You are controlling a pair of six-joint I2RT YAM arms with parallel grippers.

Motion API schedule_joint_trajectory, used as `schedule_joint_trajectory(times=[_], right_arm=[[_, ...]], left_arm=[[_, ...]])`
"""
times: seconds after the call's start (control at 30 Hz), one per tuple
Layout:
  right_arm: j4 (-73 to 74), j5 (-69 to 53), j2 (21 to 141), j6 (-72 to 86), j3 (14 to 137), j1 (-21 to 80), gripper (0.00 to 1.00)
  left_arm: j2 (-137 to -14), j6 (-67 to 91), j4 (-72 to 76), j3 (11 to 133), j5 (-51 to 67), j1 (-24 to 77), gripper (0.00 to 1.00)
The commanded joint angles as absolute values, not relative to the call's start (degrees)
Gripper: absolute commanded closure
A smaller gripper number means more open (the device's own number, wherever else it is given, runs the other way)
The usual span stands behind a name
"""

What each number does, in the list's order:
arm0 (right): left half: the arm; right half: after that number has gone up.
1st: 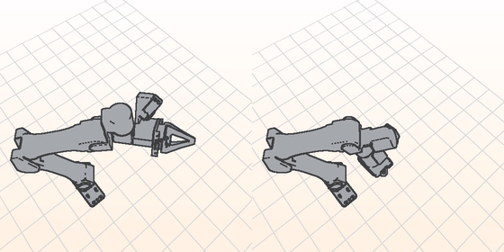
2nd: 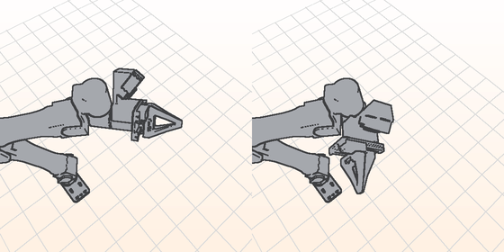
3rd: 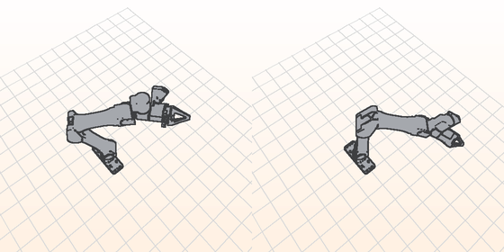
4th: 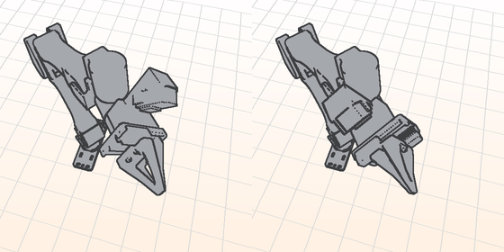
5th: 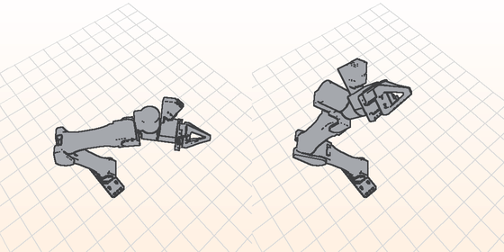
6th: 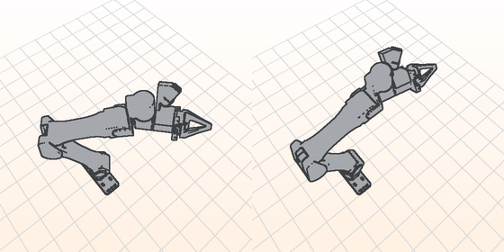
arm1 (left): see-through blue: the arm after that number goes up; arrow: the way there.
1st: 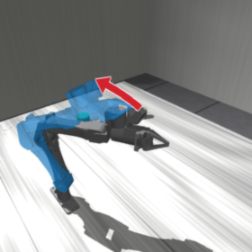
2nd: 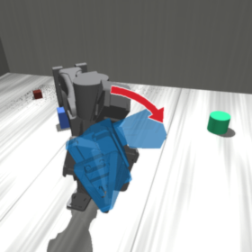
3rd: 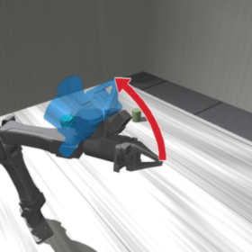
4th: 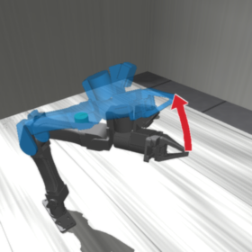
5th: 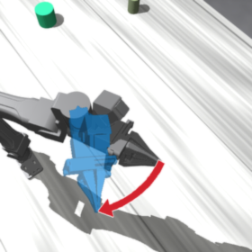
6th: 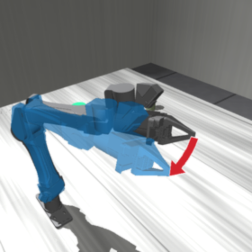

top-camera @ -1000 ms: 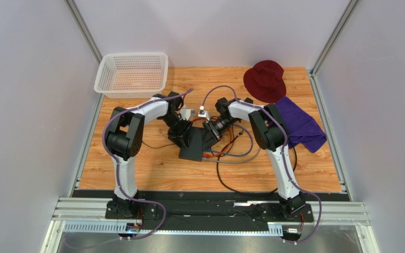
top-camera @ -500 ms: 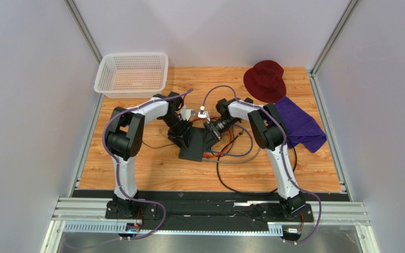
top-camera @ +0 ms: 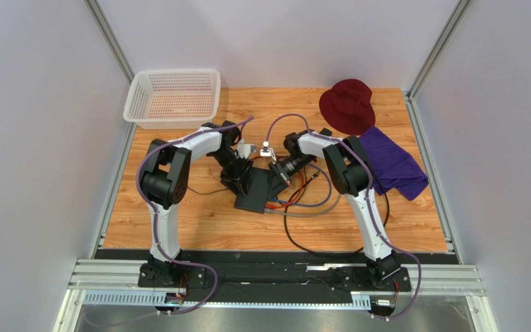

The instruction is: Pull the plug from the switch port

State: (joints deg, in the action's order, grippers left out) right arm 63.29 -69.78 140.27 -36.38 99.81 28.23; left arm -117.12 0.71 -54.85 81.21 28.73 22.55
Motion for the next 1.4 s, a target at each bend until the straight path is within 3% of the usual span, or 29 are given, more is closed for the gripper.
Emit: schedule_joint_trajectory(times=[0.0, 0.1, 0.33, 0.47, 0.6, 0.9, 1.03, 1.37], right_arm=[[60.4, -64.26, 142.91, -34.64, 99.41, 29.44, 0.94], [56.36, -59.7, 142.82, -27.89, 98.97, 29.44, 0.99], [58.27, -55.55, 145.54, -22.94, 101.16, 29.36, 1.0], [62.29, -57.21, 146.07, -28.01, 101.16, 29.36, 1.0], [72.32, -67.31, 147.48, -38.58, 103.27, 28.21, 1.0], [74.53, -66.54, 147.57, -41.56, 103.45, 27.33, 1.0], [70.59, -59.34, 149.75, -29.24, 106.86, 27.69, 1.0], [69.86, -61.67, 146.78, -27.5, 100.73, 27.42, 1.0]], left_arm=[[-121.38, -2.11, -50.71, 79.98, 21.01, 23.73, 0.49], [-121.29, -2.2, -50.63, 79.98, 20.83, 23.73, 0.48], [-121.2, -2.29, -50.45, 79.98, 20.83, 23.82, 0.49], [-121.29, -2.55, -50.45, 79.89, 20.83, 23.73, 0.49], [-121.55, -2.72, -50.62, 80.07, 20.92, 23.82, 0.5], [-122.52, -2.9, -50.98, 81.04, 20.65, 23.73, 0.5], [-122.52, -3.16, -50.98, 80.95, 20.65, 23.73, 0.5], [-122.43, -3.6, -50.98, 81.04, 20.66, 23.82, 0.51]])
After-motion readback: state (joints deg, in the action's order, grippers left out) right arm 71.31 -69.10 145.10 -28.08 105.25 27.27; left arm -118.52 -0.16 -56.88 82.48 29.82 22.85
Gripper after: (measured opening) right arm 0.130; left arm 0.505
